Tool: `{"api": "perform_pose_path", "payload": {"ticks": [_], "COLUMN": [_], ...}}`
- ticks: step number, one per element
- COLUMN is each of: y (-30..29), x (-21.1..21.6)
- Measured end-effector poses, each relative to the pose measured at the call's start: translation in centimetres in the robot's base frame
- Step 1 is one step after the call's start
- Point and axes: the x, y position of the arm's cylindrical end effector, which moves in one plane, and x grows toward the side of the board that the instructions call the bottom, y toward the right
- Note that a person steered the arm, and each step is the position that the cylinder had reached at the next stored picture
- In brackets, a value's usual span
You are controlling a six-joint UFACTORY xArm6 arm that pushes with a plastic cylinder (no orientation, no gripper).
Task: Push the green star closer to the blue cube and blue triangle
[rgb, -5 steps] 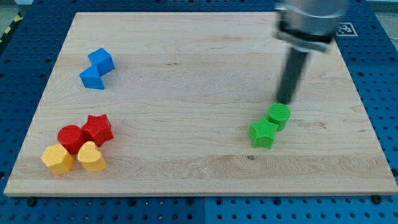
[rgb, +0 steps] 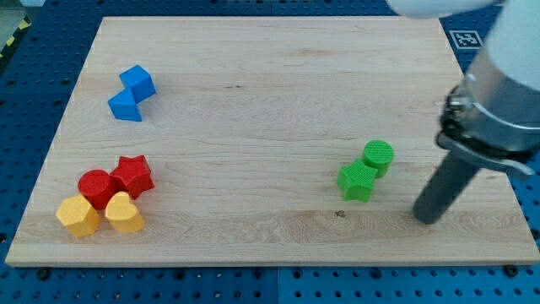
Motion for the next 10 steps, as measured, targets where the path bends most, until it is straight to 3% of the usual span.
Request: {"api": "perform_pose_path", "payload": {"ticks": [5,10], "y": [-9.9,-7.5], "x": [-5.5,-9.7]}}
